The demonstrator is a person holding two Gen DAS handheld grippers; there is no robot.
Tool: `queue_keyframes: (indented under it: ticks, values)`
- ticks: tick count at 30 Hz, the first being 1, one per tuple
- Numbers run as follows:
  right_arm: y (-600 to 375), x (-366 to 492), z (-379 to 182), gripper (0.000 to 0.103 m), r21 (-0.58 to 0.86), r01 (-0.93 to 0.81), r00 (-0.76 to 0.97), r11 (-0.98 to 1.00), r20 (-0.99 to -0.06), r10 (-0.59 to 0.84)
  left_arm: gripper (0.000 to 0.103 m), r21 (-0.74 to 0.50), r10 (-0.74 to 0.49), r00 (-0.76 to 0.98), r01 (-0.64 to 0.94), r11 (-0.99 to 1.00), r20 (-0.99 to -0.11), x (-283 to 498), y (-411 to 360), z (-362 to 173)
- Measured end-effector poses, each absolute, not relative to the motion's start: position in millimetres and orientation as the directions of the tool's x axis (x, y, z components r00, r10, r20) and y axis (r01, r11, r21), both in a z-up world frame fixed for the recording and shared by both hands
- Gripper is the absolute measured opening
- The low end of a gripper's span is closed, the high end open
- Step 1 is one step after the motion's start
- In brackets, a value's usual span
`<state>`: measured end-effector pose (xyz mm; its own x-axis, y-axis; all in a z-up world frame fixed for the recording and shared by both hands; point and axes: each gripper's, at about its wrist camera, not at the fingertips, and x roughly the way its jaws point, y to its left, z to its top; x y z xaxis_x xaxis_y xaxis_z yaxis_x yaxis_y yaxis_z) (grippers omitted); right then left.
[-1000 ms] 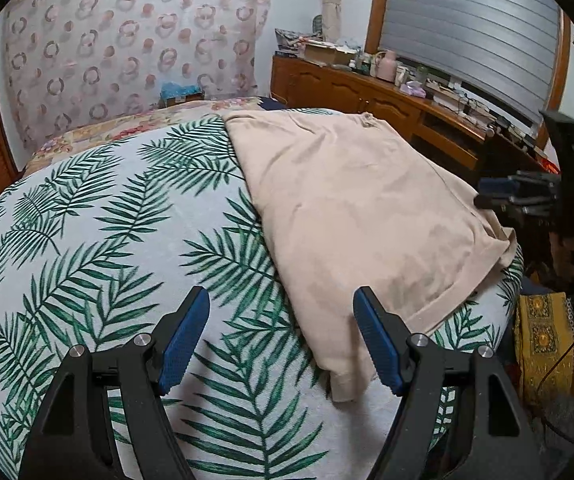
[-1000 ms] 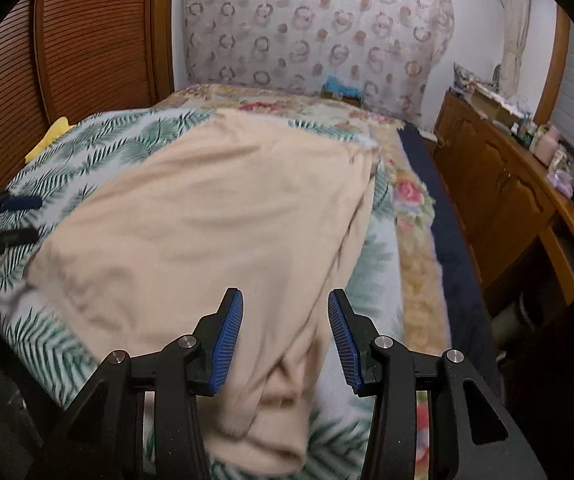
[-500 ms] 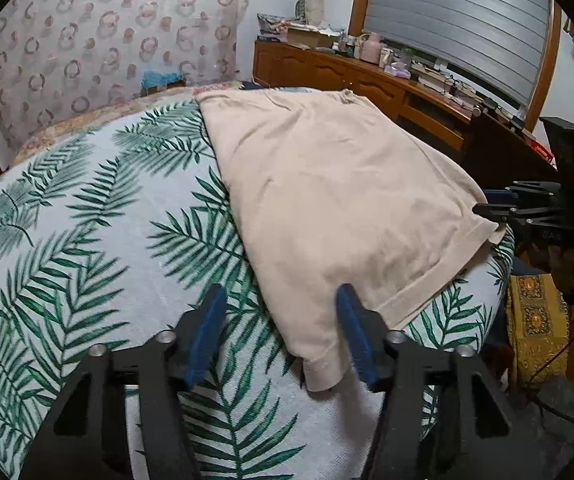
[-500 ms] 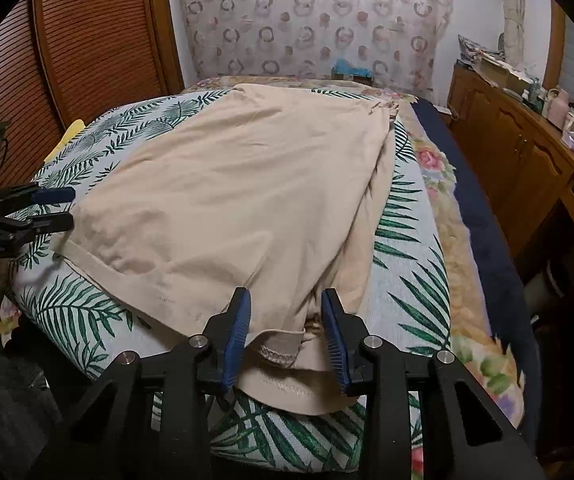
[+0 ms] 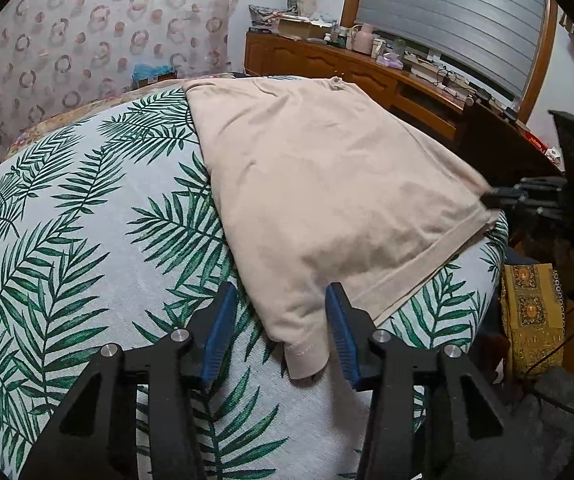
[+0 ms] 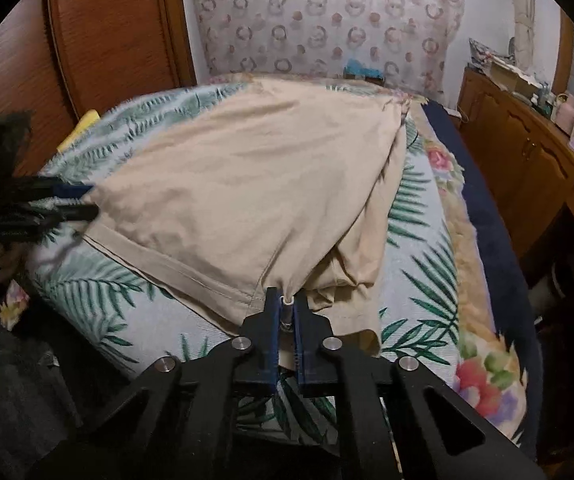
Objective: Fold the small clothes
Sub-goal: 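Grasp the shirt hem with the right gripper while the left gripper grasps it too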
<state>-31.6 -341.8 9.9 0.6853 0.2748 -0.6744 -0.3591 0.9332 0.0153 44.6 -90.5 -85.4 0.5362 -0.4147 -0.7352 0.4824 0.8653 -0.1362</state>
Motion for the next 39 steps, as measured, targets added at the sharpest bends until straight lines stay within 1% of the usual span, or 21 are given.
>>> queue_keyframes:
  ticks: [2,3,5,7,8,9,11,12,14,17,18,19,20,22,26,29,33,34,35,38,39]
  values:
    - [-349,-40,18,0.005,0.008,-0.339,0.715,0.941,-0.648,0.263,0.047,-0.141,-0.423,0.533,0.489,0.861,-0.733,43,-92,-86]
    - [-350,-44,20,0.005,0.012,-0.33,0.725,0.944,-0.637,0.261,0.042,-0.143,-0.429,0.53,0.495,0.857,-0.732,43,-94,-86]
    - [-358,-49,22,0.005,0.025,-0.313,0.739,0.949,-0.621,0.26,0.037,-0.151,-0.443,0.519,0.509,0.847,-0.731,41,-96,-86]
    - [-361,-49,15,0.005,0.035,-0.306,0.727,0.951,-0.637,0.257,0.033,-0.155,-0.451,0.51,0.52,0.84,-0.732,40,-98,-86]
    - [-363,-47,10,0.005,0.036,-0.298,0.72,0.954,-0.648,0.249,0.027,-0.155,-0.453,0.508,0.523,0.838,-0.733,39,-100,-86]
    - [-361,-46,7,0.005,0.042,-0.294,0.712,0.955,-0.657,0.248,0.018,-0.152,-0.451,0.507,0.525,0.837,-0.735,39,-100,-85]
    - [-362,-44,1,0.005,0.041,-0.291,0.702,0.956,-0.669,0.242,0.01,-0.154,-0.452,0.503,0.526,0.836,-0.737,38,-101,-85]
    - [-362,-43,0,0.005,0.037,-0.287,0.701,0.957,-0.673,0.236,0.007,-0.155,-0.454,0.504,0.526,0.836,-0.734,37,-100,-84]
    - [-361,-42,2,0.007,0.041,-0.276,0.705,0.96,-0.67,0.231,0.005,-0.162,-0.463,0.519,0.522,0.837,-0.718,34,-97,-79]
    - [-362,-40,9,0.021,0.035,-0.261,0.719,0.965,-0.659,0.218,0.005,-0.171,-0.478,0.539,0.521,0.836,-0.694,30,-93,-69]
    - [-363,-41,11,0.023,0.036,-0.257,0.724,0.966,-0.655,0.217,0.005,-0.17,-0.479,0.545,0.521,0.837,-0.688,29,-93,-66]
    - [-364,-40,11,0.031,0.036,-0.254,0.728,0.967,-0.651,0.216,0.005,-0.169,-0.48,0.549,0.521,0.837,-0.685,29,-92,-65]
    - [-365,-40,12,0.041,0.036,-0.248,0.732,0.968,-0.647,0.212,0.005,-0.171,-0.482,0.549,0.522,0.836,-0.682,28,-92,-64]
    - [-365,-39,10,0.052,0.044,-0.247,0.735,0.968,-0.643,0.216,0.005,-0.17,-0.482,0.55,0.522,0.836,-0.682,28,-93,-64]
    - [-366,-29,-2,0.052,0.096,-0.236,0.699,0.967,-0.674,0.238,0.005,-0.168,-0.475,0.545,0.518,0.839,-0.691,30,-94,-69]
    - [-363,-25,-10,0.052,0.091,-0.239,0.677,0.967,-0.698,0.233,0.005,-0.165,-0.467,0.542,0.514,0.842,-0.698,31,-93,-71]
    - [-358,-28,-10,0.052,0.075,-0.252,0.679,0.965,-0.696,0.232,0.005,-0.165,-0.461,0.538,0.508,0.846,-0.706,34,-94,-75]
    - [-357,-30,-9,0.05,0.072,-0.254,0.68,0.965,-0.696,0.231,0.005,-0.165,-0.459,0.535,0.507,0.846,-0.709,34,-95,-76]
    - [-356,-31,-9,0.044,0.063,-0.259,0.681,0.964,-0.696,0.228,0.005,-0.166,-0.459,0.533,0.506,0.846,-0.711,35,-95,-77]
    - [-353,-33,-8,0.033,0.055,-0.281,0.679,0.958,-0.694,0.239,0.005,-0.168,-0.453,0.529,0.5,0.85,-0.718,37,-95,-80]
    - [-351,-34,-8,0.031,0.051,-0.286,0.679,0.957,-0.694,0.239,0.005,-0.169,-0.452,0.527,0.498,0.851,-0.719,37,-95,-81]
